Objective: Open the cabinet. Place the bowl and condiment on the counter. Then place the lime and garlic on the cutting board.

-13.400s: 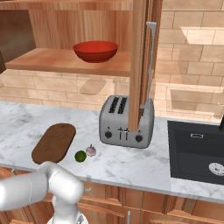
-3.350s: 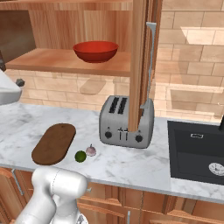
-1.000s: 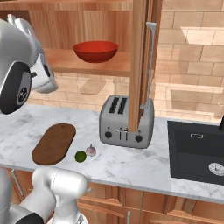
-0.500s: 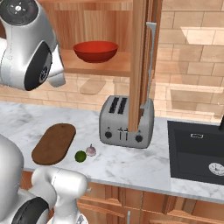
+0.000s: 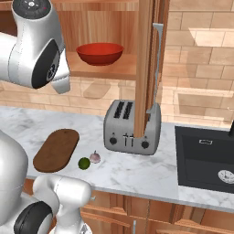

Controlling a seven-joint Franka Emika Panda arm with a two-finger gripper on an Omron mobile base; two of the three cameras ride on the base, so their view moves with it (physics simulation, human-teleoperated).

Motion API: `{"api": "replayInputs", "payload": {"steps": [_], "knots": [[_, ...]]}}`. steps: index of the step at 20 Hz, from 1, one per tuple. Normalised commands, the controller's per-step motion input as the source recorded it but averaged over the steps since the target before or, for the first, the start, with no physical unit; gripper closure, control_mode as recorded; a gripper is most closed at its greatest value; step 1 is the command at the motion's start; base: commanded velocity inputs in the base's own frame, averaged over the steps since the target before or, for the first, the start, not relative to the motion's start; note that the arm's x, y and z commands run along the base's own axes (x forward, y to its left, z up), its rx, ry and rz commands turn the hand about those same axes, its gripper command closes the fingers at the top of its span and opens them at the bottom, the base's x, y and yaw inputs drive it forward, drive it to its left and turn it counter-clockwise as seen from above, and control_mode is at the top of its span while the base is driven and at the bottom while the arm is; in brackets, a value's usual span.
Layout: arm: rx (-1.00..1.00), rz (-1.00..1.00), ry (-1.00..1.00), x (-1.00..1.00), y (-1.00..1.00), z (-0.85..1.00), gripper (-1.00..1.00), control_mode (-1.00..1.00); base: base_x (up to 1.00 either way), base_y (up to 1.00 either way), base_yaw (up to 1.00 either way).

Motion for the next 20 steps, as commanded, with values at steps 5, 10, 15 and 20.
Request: {"api": "replayInputs", "payload": {"steps": [5, 10, 15, 20], "knots": [[0.01, -0.01, 0.00, 0.00, 0.00, 0.00, -1.00, -1.00, 0.00, 0.00, 0.00], [0.02, -0.01, 0.00, 0.00, 0.00, 0.00, -1.00, -1.00, 0.00, 0.00, 0.00], [0.00, -0.01, -0.01, 0.10, 0.01, -0.01, -1.00, -1.00, 0.00, 0.00, 0.00], [0.00, -0.04, -0.08, 0.30, 0.06, -0.05, -1.00, -1.00, 0.00, 0.00, 0.00]]}}
